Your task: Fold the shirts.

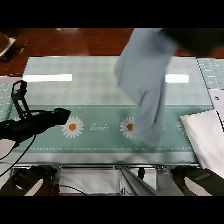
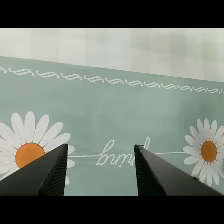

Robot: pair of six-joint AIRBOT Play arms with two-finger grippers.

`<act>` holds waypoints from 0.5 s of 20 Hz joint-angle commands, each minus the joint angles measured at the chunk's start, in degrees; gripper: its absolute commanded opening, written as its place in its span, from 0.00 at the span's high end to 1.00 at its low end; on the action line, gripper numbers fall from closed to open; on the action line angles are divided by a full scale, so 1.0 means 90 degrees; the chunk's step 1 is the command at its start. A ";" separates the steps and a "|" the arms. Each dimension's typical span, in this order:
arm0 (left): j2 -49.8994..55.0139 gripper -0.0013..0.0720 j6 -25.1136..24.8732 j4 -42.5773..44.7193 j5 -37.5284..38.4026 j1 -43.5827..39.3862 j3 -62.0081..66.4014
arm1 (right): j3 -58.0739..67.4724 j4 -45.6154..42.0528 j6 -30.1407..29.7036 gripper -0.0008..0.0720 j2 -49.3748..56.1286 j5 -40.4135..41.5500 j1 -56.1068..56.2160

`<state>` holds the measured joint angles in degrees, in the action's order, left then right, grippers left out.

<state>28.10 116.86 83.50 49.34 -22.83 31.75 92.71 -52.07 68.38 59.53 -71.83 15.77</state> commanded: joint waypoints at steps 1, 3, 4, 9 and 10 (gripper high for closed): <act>0.0219 0.29 0.0005 -0.0070 -0.0097 -0.0005 -0.0002 | -0.1979 0.0121 0.0153 0.95 0.0194 0.1190 0.1477; 0.0379 0.29 0.0000 -0.0211 -0.0097 -0.0007 -0.0002 | -0.2778 0.0121 0.0457 0.95 0.0692 0.2096 0.2220; 0.0457 0.29 0.0000 -0.0260 -0.0100 -0.0007 -0.0002 | -0.2968 0.0121 0.0571 0.95 0.1015 0.2390 0.2511; 0.0697 0.29 -0.0024 -0.0274 -0.0073 -0.0005 0.0000 | -0.2939 0.0617 0.0588 0.43 0.2324 0.2914 0.2871; 0.0690 0.29 -0.0032 -0.0267 0.0005 0.0002 0.0017 | -0.2824 0.0551 0.0588 0.43 0.2312 0.2764 0.2586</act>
<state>33.50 116.84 81.36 48.56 -22.85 31.77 67.53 -48.58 73.19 76.58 -48.99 39.59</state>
